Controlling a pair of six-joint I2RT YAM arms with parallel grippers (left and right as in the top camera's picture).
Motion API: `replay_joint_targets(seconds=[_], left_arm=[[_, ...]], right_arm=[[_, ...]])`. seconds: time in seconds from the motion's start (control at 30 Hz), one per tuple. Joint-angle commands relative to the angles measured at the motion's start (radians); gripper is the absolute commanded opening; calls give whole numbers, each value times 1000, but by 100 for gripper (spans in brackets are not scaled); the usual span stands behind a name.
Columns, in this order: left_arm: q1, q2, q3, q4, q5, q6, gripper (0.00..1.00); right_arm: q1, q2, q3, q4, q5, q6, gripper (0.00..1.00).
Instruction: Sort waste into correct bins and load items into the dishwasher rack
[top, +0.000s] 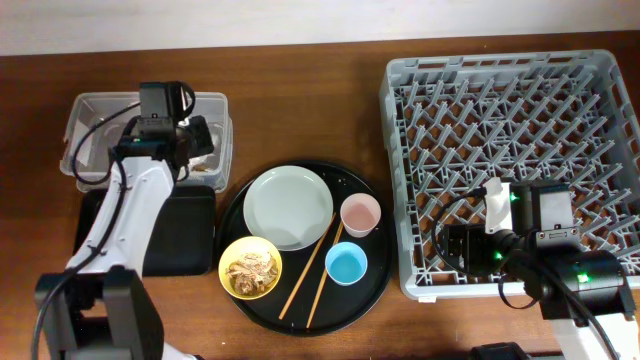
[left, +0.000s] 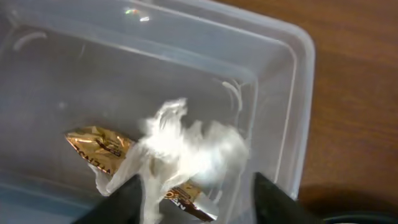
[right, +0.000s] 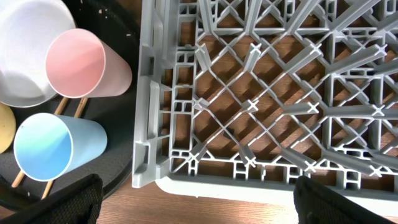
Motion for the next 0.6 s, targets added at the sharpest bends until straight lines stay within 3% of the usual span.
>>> replay_joint_targets(seconds=[0.0, 0.13, 0.27, 0.37, 0.57], left_arm=[[0, -57, 31, -65, 23, 5, 60], [-68, -135, 35, -273, 216, -31, 60], [-222, -132, 21, -496, 241, -89, 60], [-340, -126, -26, -518, 241, -92, 59], [-515, -105, -160, -511, 235, -253, 57]], right_arm=[[5, 1, 21, -3, -6, 11, 99], [5, 1, 21, -3, -6, 11, 99], [5, 1, 21, -5, -6, 11, 99], [5, 1, 21, -5, -6, 11, 99], [5, 1, 21, -18, -6, 11, 99]])
